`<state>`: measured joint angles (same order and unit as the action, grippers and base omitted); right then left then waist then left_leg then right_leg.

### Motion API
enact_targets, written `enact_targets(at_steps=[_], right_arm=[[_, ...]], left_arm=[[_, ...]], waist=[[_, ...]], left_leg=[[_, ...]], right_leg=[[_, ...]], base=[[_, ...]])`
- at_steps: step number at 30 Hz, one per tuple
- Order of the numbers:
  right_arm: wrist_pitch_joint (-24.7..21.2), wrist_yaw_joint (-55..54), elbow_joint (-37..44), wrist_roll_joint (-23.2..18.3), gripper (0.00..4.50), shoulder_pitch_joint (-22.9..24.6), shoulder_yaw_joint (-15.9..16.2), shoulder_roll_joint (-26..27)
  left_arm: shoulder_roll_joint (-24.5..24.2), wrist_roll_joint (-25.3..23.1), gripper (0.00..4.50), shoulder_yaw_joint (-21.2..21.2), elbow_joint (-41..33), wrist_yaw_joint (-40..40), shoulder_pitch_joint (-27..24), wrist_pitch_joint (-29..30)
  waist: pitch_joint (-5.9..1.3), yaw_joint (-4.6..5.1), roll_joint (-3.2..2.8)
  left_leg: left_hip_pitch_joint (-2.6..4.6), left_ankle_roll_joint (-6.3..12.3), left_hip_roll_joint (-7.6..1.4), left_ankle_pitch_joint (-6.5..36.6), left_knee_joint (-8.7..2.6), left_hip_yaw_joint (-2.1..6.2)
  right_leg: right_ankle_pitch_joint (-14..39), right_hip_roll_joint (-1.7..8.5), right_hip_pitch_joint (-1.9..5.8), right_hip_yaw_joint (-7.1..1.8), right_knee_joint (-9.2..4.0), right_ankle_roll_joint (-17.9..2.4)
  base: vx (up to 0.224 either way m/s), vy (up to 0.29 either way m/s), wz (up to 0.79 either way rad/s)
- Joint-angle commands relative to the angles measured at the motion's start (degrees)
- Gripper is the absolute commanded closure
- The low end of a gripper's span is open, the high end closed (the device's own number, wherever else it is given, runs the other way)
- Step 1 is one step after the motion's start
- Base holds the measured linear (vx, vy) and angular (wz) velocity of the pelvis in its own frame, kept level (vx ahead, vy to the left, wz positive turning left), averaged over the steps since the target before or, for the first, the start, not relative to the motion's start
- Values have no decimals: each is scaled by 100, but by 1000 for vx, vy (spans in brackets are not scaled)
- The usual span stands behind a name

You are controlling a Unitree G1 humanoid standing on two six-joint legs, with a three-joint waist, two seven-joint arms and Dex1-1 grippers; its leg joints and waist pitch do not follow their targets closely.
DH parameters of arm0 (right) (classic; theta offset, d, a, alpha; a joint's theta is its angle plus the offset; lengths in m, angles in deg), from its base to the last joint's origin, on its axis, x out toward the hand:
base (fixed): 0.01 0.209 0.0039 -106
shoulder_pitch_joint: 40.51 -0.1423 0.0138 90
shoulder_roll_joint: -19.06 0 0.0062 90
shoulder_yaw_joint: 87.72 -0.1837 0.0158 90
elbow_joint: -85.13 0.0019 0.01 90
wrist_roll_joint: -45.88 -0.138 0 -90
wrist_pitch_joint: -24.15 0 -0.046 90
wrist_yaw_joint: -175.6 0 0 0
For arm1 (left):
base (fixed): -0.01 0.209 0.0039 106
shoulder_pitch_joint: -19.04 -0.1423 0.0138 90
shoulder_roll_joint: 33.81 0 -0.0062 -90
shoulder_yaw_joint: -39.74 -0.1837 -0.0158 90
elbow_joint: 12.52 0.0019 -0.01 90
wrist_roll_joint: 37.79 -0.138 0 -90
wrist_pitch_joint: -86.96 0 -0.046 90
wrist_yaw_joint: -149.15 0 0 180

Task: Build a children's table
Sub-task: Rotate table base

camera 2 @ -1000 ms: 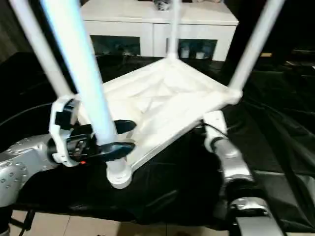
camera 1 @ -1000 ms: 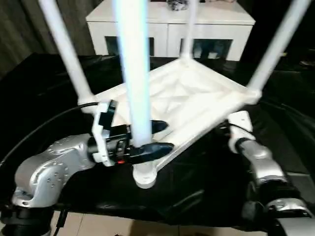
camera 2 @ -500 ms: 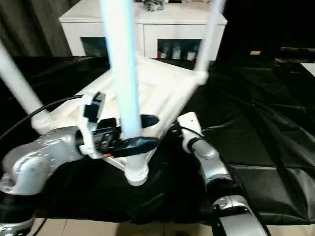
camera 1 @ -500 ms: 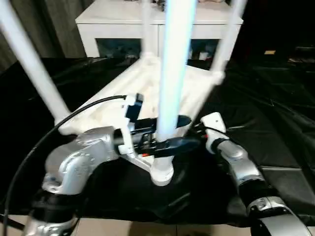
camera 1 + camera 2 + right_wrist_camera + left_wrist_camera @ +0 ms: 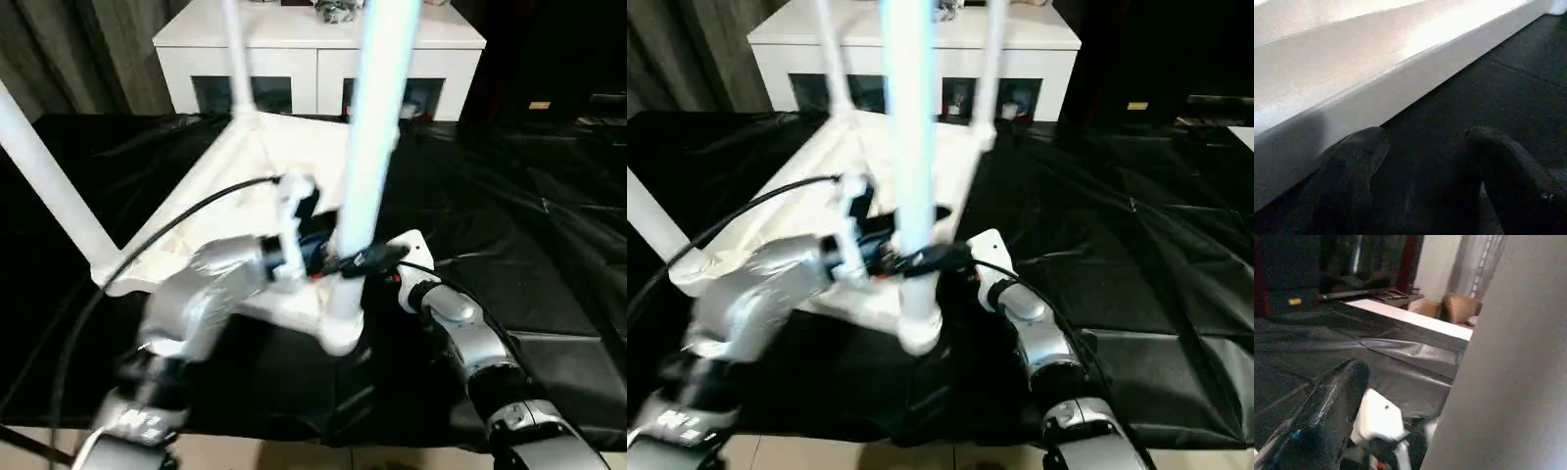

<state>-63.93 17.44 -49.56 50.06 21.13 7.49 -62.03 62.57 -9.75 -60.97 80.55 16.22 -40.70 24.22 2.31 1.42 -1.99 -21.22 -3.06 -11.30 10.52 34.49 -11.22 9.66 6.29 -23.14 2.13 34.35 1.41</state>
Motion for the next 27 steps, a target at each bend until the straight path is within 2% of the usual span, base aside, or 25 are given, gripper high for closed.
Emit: enact_targets(at_steps=[1,6,10,11,16,17,18,20,22,23,24,26,27], right_arm=[[91,449,237,-15,112,107,443,283],[118,822,493,-49,112,258,626,321],[104,1148,671,-132,112,361,695,305],[107,1220,718,-142,112,390,714,295],[111,1481,971,-192,112,539,758,238],[113,1409,970,-138,112,541,746,213],[116,1356,963,-105,112,539,732,197],[130,1142,914,-72,112,496,580,126],[116,1008,943,-110,112,478,386,30],[78,1025,1067,-216,112,505,200,-130],[63,1038,1116,-255,112,520,143,-193],[38,1112,1262,-380,112,576,-36,-423],[34,1162,1344,-449,112,612,-127,-547]], left_arm=[[133,-206,3,-112,265,-184,186,-192],[372,-413,3,-228,622,-210,378,-475],[572,-624,3,-340,900,-293,462,-726],[639,-705,3,-365,996,-352,483,-819],[961,-1105,3,-507,1427,-740,520,-1262],[1024,-1208,3,-534,1505,-826,517,-1400],[1052,-1264,3,-547,1544,-867,516,-1473],[1032,-1478,3,-639,1636,-929,553,-1609],[965,-1668,3,-705,1706,-863,583,-1809],[885,-1621,3,-663,1631,-616,547,-1924],[861,-1578,3,-635,1590,-498,525,-1948],[725,-1220,3,-532,1283,-24,407,-1675],[610,-1075,3,-525,1125,219,335,-1514]], waist=[[-317,-43,37],[-313,-39,22],[-320,-38,15],[-319,-37,3],[-312,-44,33],[-304,-61,37],[-295,-59,46],[-295,-72,68],[-289,-83,62],[-289,-91,61],[-292,-106,67],[-324,-132,60],[-345,-156,44]], left_leg=[[44,26,-72,2123,-470,51],[25,14,-79,2224,-488,74],[51,14,-92,2298,-492,70],[31,12,-89,2288,-502,78],[44,36,-101,2452,-512,81],[75,26,-106,2535,-507,69],[68,12,-104,2623,-513,77],[70,-9,-106,2712,-519,84],[77,-39,-109,2796,-530,98],[83,-54,-107,2841,-533,105],[65,-55,-108,2809,-545,112],[51,-26,-120,2597,-545,103],[25,37,-127,2344,-539,93]], right_leg=[[1661,55,220,-78,-448,-1298],[1784,64,220,-69,-458,-1253],[1653,55,203,-68,-467,-1309],[1619,59,222,-65,-458,-1309],[1774,72,206,-62,-505,-1277],[1865,69,168,-68,-530,-1261],[1978,67,167,-63,-540,-1223],[2176,77,152,-61,-559,-1132],[2298,72,133,-57,-572,-1055],[2368,75,127,-55,-581,-1007],[2341,82,144,-56,-582,-990],[1969,87,165,-69,-544,-1086],[1550,86,191,-75,-498,-1218]], base=[[0,0,0],[0,0,0],[0,0,0],[0,0,0],[0,0,0],[0,0,0],[0,0,0],[0,0,0],[0,0,0],[0,0,0],[0,0,0],[0,0,0],[0,0,0]])
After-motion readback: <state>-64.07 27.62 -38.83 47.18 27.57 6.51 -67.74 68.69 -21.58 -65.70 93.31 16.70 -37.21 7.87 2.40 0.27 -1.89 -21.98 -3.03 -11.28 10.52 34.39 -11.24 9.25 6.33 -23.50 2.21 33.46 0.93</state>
